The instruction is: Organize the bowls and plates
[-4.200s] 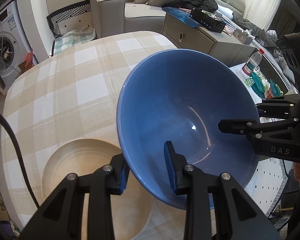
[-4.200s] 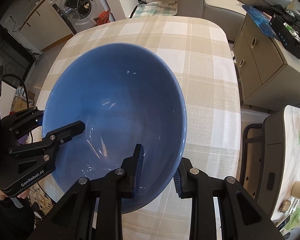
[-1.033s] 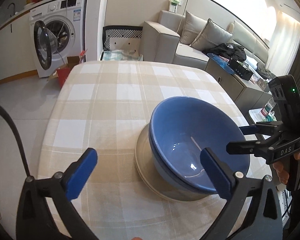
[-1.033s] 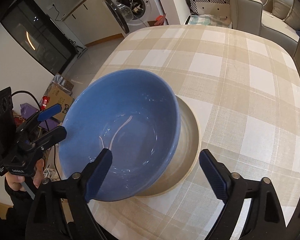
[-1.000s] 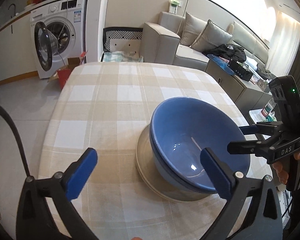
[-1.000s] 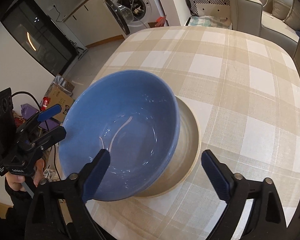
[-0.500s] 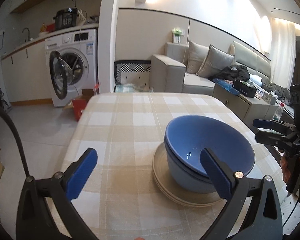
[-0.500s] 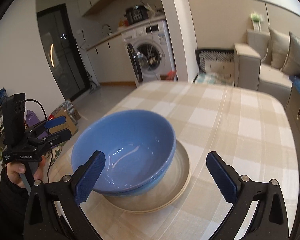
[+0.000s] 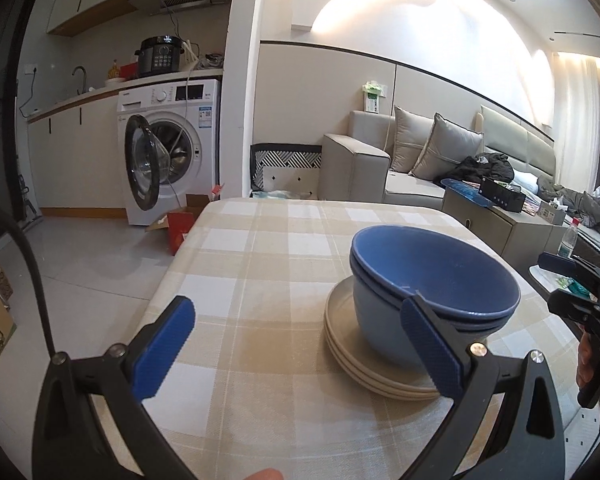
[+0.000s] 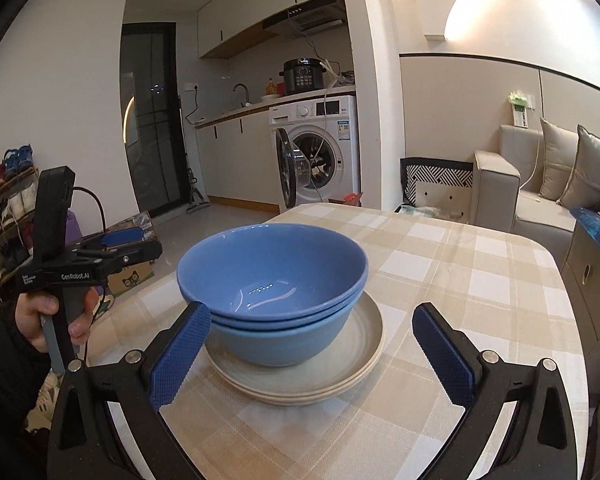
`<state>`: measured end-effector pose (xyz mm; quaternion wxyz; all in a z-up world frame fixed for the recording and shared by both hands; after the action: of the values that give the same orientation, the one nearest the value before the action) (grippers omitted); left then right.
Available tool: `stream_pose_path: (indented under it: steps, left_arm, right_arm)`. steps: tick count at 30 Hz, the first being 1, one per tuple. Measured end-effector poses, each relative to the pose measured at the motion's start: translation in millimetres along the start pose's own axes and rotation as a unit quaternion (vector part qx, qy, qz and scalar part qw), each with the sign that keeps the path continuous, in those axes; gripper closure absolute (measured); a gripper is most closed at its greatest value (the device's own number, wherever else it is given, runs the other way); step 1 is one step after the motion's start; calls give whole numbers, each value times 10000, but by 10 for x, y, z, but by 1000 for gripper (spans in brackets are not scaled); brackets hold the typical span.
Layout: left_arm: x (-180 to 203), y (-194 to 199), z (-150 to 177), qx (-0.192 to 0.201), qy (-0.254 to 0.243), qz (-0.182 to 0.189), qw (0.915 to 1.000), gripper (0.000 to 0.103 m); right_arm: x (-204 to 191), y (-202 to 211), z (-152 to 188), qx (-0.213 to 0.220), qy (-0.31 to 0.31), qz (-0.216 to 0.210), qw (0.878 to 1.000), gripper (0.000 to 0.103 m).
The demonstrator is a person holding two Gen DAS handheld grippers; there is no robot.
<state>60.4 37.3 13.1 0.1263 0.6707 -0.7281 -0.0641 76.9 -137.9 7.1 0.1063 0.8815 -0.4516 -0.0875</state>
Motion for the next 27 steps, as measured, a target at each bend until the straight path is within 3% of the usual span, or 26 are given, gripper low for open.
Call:
stream_pose_path:
  steps: [7,27]
  left_arm:
    - [-18,17,102,179,-109,-252,9995,0]
    - [128,-40,302,535,-143,-115,9984,0]
  right_arm:
    - [-37,20,106,137,192,64,9997,0]
    - [-90,-2,432,211,269,80,9994,0]
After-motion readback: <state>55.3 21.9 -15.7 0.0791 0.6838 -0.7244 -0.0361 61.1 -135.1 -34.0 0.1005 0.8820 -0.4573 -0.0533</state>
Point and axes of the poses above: each gripper's, at about its wrist camera, not at the fingertips, and y roughly against the way its jaws point, x to its right, z to its underside, the point moved 8 cm from there along -y, roughly the way its jaws point, and after that the axes turned 10 degrees about x, right-handed, at the moved point
